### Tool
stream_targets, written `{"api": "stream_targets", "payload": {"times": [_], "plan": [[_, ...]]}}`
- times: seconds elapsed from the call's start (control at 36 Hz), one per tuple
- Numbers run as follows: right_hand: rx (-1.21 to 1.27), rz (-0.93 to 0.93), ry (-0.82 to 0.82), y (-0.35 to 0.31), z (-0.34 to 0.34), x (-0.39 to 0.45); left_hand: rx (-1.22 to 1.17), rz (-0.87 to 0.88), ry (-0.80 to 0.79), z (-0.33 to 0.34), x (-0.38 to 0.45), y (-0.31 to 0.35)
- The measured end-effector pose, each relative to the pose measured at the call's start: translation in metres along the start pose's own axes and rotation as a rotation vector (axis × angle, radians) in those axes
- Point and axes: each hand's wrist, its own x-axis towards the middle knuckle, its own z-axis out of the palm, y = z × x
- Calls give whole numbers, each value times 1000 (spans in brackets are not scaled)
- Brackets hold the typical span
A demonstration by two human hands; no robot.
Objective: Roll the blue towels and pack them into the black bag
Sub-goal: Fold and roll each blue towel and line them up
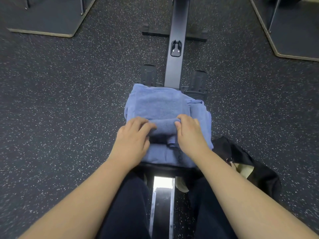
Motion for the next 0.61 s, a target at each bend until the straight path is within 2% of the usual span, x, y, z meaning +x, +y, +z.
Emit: {"api": "stream_targets", "payload": {"times": [0.19, 0.28, 0.36, 0.47, 0.61], "plan": [[-136, -5, 127, 4, 7, 1, 199, -56, -31, 9, 0, 3], [-167, -47, 288, 3, 9, 2, 208, -59, -2, 14, 0, 1], [-213, -181, 408, -2, 9, 2, 209, -74, 24, 15, 2, 2], [-163, -355, 344, -4, 15, -3, 162, -93, 57, 19, 7, -1], [-129, -329, 321, 0, 22, -7, 145, -94, 91, 23, 16, -4]]}}
